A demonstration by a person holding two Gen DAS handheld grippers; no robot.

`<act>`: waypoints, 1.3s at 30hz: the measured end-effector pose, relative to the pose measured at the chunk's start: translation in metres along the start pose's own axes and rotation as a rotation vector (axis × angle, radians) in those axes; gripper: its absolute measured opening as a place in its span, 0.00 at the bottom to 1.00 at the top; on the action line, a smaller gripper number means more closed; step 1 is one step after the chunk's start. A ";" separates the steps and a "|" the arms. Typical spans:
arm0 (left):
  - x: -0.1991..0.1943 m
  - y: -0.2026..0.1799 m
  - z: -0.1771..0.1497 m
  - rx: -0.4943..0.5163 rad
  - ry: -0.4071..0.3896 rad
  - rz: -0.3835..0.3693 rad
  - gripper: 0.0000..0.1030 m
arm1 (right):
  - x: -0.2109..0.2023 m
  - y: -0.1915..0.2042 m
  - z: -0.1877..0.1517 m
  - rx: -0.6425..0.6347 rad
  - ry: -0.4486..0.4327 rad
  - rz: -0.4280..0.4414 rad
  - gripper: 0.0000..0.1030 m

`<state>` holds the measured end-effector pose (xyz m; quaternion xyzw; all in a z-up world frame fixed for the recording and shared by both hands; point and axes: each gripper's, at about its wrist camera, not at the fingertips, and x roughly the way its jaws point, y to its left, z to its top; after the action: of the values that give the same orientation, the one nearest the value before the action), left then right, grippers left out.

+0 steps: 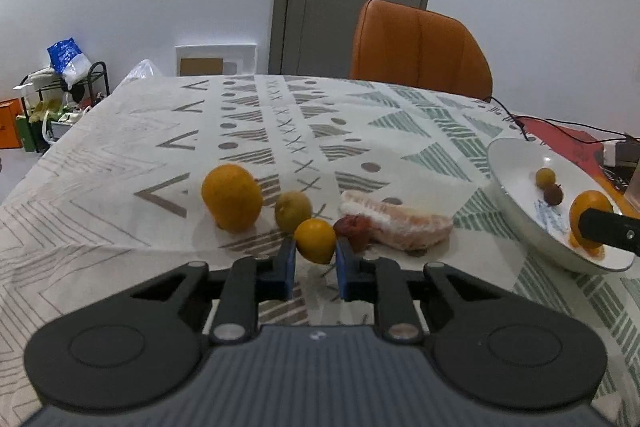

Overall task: Organize fruits
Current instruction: 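Place the large orange in the plate with the right tool while the left tool grasps a small orange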

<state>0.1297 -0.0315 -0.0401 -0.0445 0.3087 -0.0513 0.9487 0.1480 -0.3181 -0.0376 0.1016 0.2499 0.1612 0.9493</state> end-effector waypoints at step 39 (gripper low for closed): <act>-0.016 -0.114 0.021 0.168 -0.056 -0.187 0.19 | -0.047 -0.073 -0.009 0.127 -0.080 -0.096 0.38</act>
<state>0.1211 -0.1414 -0.0005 0.0051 0.2713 -0.1639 0.9484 0.1234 -0.4015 -0.0450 0.1561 0.2260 0.0953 0.9568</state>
